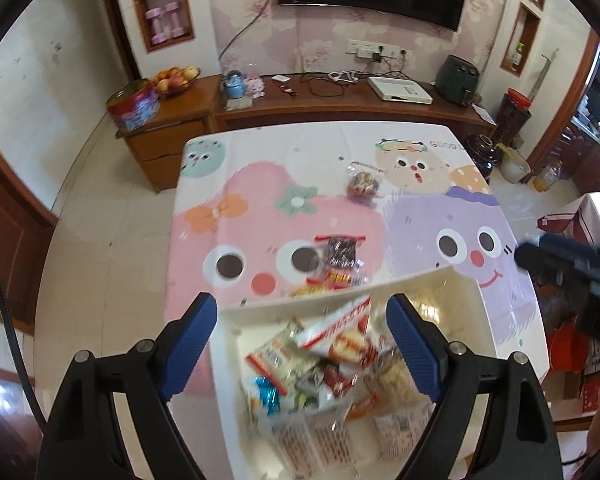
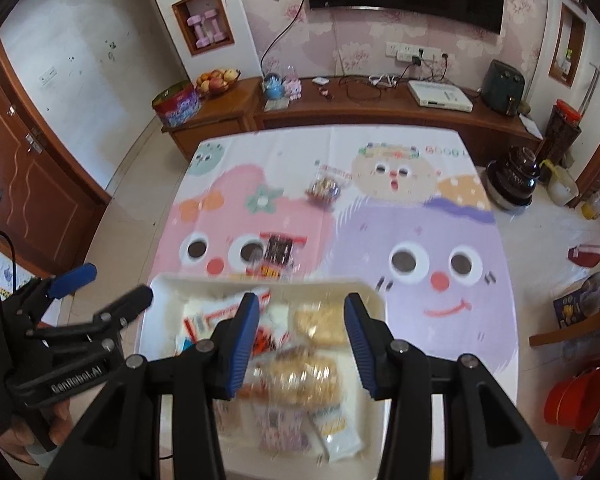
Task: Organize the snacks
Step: 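Move both tools back toward the last two packets on the cloth, then grasp the red-labelled jerky bag with the left tool while the right tool grasps the clear nut bag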
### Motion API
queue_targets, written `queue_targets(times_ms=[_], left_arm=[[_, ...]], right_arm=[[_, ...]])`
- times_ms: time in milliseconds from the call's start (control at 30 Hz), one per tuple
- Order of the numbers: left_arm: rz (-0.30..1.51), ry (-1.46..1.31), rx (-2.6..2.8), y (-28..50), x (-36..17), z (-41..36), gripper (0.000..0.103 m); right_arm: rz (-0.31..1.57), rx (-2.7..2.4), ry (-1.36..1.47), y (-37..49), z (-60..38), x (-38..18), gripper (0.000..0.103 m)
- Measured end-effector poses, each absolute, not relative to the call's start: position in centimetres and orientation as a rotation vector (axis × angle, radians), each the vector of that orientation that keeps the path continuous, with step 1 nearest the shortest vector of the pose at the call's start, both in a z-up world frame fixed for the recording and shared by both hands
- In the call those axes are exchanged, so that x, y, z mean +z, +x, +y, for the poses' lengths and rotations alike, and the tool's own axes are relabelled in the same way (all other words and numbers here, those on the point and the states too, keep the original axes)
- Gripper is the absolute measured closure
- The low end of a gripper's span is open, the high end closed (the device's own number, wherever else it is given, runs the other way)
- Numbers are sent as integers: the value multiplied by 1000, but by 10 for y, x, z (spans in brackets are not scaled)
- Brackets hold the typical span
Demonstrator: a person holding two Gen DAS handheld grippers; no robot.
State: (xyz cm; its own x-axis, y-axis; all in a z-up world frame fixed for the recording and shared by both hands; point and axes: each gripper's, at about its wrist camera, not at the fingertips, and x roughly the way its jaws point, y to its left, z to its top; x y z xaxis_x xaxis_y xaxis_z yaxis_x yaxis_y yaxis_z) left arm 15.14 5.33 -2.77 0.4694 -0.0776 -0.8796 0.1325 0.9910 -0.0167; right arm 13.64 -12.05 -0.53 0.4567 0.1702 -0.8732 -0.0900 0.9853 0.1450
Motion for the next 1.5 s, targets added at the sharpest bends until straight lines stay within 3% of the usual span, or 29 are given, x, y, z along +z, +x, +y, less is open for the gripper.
queue_targets(times_ms=[367,733,933,1200,1333,1400,1500], left_arm=[[1237,52,-209,250,-110,16,17],[1435,-77,-167,307,-212,1,17],[1464,-96,-163,312,-234,-3,18],[1481,-124,-155,317,-246,-3,34],[1481,-113,-158,317,-248,-9,47],[1478,-114,-167,317,-248,-12,58],[1479,-113,-173,316,-248,-15,62]], right_arm=[[1128,78,92,268,-147,-25,58],[1353,122,277,372,-147,-136,58],[1459,98,284,397,-132,-193,58],[1515,72,290,412,-124,-227,58],[1553,67,298,412,-121,-240,58],[1552,63,283,411,-118,-241,58],[1547,67,233,408,-114,-241,59]])
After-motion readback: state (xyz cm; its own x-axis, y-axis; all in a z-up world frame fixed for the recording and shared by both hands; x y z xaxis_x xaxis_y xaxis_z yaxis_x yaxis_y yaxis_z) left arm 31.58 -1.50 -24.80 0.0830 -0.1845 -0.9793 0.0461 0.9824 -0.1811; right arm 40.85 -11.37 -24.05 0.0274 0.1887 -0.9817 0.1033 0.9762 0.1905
